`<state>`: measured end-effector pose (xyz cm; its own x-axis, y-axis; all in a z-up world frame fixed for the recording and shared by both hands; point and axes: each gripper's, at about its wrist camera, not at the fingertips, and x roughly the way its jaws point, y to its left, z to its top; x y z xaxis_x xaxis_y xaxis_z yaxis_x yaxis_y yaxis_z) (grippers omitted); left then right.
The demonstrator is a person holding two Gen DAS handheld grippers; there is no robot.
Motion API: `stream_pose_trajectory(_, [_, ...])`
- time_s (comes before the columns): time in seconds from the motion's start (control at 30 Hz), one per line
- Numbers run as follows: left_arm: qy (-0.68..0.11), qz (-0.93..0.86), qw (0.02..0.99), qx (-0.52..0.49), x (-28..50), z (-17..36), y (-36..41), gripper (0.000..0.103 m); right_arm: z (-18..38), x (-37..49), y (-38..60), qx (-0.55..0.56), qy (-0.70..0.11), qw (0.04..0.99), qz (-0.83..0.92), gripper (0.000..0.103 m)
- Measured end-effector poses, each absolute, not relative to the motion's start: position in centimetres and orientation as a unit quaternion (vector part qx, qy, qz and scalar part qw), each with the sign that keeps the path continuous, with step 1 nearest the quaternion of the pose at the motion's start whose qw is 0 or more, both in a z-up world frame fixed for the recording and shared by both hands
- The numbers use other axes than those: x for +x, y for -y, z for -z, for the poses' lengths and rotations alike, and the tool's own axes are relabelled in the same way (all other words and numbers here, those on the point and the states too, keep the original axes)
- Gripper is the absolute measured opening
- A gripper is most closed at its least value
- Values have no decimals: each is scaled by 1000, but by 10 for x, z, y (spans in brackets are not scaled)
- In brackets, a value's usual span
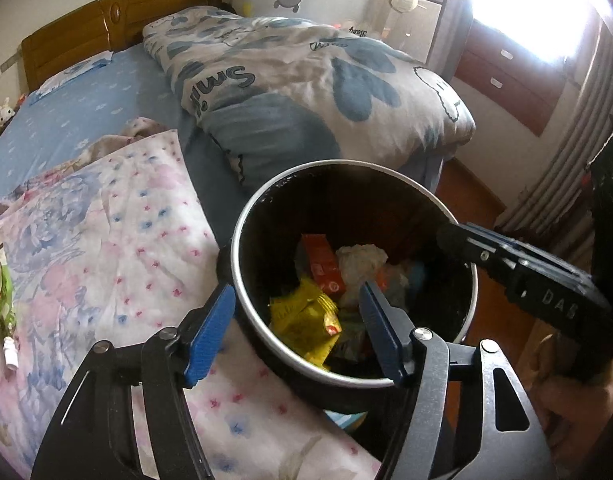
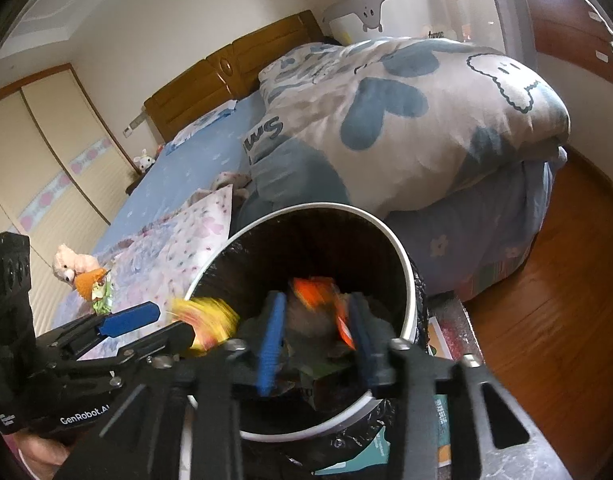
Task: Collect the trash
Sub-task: 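Open both tools to drop the yellow packet and red bag into the bin, then move both open tools back toward the orange net and green pouch on the bed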
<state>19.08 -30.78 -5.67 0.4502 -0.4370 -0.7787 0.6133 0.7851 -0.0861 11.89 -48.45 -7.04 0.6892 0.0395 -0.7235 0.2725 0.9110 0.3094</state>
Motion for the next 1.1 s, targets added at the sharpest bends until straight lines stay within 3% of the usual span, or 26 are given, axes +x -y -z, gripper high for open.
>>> stream_pose_trajectory(0.17, [-421, 307, 848, 97, 181, 57, 290, 67, 65, 115, 482, 203, -380, 900, 67, 42])
stream_pose_trajectory(0.27, [-419, 299, 852, 91, 175, 57, 274, 68, 62, 112, 475, 205, -374, 902, 66, 52])
stream_pose_trajectory(0.33, [-417, 292, 856, 85, 171, 57, 260, 69, 61, 110, 470, 205, -370, 904, 64, 64])
stream_pose_trajectory(0.53, [-422, 263, 865, 61, 164, 63, 216, 71, 58, 104, 445, 199, -364, 908, 57, 79])
stream_pose_trajectory(1.1, [-441, 135, 885, -53, 166, 76, 66, 72, 68, 129, 339, 174, -397, 901, -35, 84])
